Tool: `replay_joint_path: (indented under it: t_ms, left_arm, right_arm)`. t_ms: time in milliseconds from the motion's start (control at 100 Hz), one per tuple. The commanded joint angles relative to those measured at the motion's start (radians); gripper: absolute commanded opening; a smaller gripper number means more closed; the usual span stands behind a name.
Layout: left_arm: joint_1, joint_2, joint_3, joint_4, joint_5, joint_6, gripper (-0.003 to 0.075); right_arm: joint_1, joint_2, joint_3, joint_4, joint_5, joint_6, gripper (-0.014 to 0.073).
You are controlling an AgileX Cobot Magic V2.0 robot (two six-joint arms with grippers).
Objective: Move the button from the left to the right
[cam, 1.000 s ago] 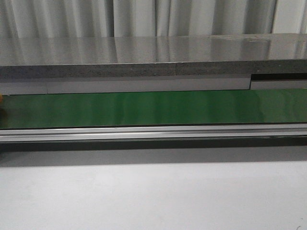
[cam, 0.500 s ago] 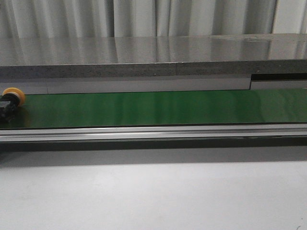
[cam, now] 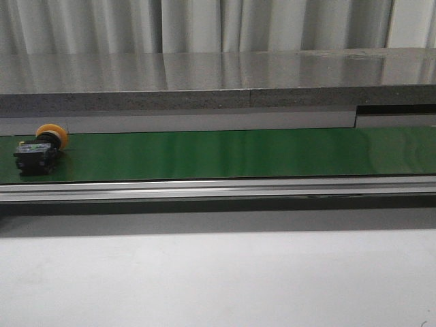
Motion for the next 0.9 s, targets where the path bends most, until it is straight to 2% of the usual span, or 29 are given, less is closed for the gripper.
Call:
replay_joint_path:
  t_ms: [0,240,380,500,640,830,890]
  left_arm:
    - [-0.01,-0.116,0.104,-0.026,-0.191,0.0,0.0609]
    - [-0.01,-0.372,0.368,-0.051,-0.34,-0.001,0.0609]
    - [-0.01,-0.457,0.428,-0.052,-0.34,-0.001,0.0603]
    - [-0.01,-0.472,0.44,-0.052,-0.349,-0.001,0.0547]
    - [-0.01,-0.472,0.44,-0.052,-0.351,-0.001,0.0379]
    - [-0.01,-0.472,0.44,-0.052,-0.353,-0.001,0.0057]
    - [-0.01,-0.472,0.44,-0.052,-0.353,-0.001,-0.0024]
  right_arm:
    - [-0.003,0.02,-0.018,-0.01,-0.074,-0.009,-0.0067]
    - [-0.003,0.02,-0.018,-0.01,-0.074,-0.009,-0.0067]
    - [-0.003,0.02,-0.018,-0.01,-0.074,-0.009,-0.0067]
    - [-0.003,0.02,-0.018,-0.01,-0.074,-0.009,-0.0067]
    - [-0.003,0.02,-0.018,-0.01,-0.074,-0.009,-0.0067]
    - [-0.003,0.02,-0.018,-0.01,-0.074,-0.009,-0.0067]
    - [-0.003,0.02,-0.018,-0.01,-0.074,-0.009,-0.0067]
